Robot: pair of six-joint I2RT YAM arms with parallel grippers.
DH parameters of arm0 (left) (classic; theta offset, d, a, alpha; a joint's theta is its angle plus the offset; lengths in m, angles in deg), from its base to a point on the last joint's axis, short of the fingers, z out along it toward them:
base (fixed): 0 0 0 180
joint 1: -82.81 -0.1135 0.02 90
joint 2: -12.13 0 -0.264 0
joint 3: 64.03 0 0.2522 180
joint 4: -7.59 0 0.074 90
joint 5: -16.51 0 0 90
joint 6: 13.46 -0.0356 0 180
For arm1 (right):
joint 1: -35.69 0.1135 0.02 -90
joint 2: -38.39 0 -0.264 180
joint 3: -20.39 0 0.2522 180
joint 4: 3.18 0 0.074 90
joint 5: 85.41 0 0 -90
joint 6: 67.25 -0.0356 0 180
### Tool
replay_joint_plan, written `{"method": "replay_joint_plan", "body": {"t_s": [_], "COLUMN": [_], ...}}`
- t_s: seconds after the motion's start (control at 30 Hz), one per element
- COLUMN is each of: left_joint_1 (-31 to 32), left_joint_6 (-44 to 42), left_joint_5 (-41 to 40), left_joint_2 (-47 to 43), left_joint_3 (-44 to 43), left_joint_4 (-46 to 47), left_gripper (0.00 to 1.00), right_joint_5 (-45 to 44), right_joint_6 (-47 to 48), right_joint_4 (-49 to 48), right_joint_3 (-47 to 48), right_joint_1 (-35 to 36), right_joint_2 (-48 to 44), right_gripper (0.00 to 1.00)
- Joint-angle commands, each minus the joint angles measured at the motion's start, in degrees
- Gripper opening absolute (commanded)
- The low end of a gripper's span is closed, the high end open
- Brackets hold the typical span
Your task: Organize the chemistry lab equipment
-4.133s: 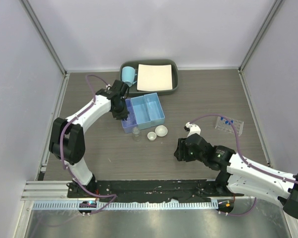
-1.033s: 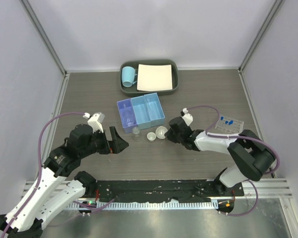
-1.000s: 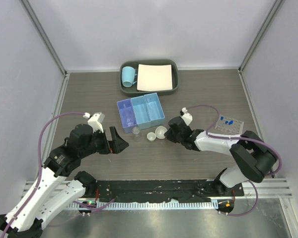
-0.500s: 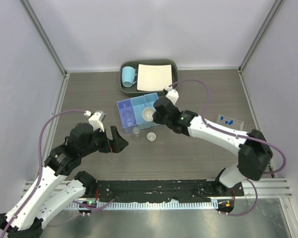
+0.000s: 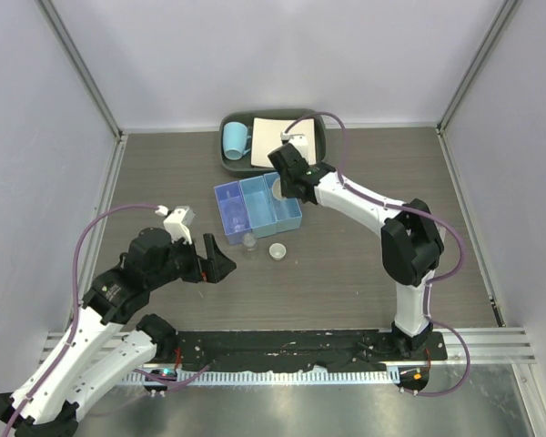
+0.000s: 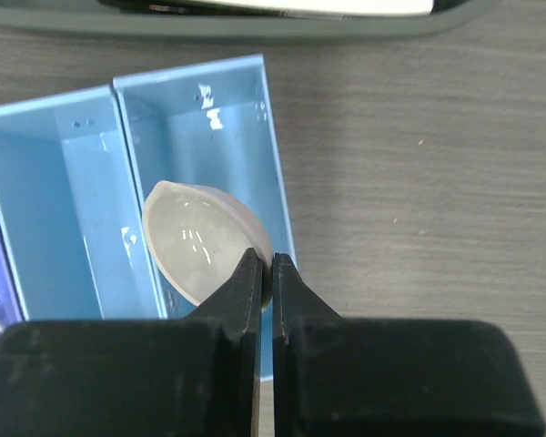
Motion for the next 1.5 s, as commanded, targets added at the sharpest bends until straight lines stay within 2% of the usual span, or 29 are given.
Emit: {"method": "replay_joint_plan", "body": {"t_s": [0.0,0.33,0.8,1.1,1.47], "left_joint_1": [0.1,0.1,0.19,1.68,3.53], "left_joint_6": [-1.03,-1.03,-0.77,-0.42,0.02], "left_joint_5": [1.41,1.5,1.15,-0.34,-2.28], "left_joint_2": [-0.21,-0.29,-0.73,-1.7,-2.49], "left_joint_3": [0.13,0.21,0.39,0.3,0.3], "left_joint_4": [2.93,3.01,2.93,2.57,2.13], "left_gripper": [1.0,1.0,1.0,1.0,1.0], "right_joint_5": [-0.61,1.5,-0.52,-3.07,-3.16], "right_joint_6": [6.45,10.24,9.1,6.03,-4.95], "right_joint_4": [3.21,3.58,4.36,6.74,7.18], "right_joint_3": [6.74,0.6,-4.93,-12.39,-22.34], "right_joint_1": [-0.85,0.64,4.6,7.06,14.79], "right_joint_2": [1.62,2.06,2.33,-4.87,-14.19], "right_gripper": [0.01,0.01,0.01,0.01,0.01]}}
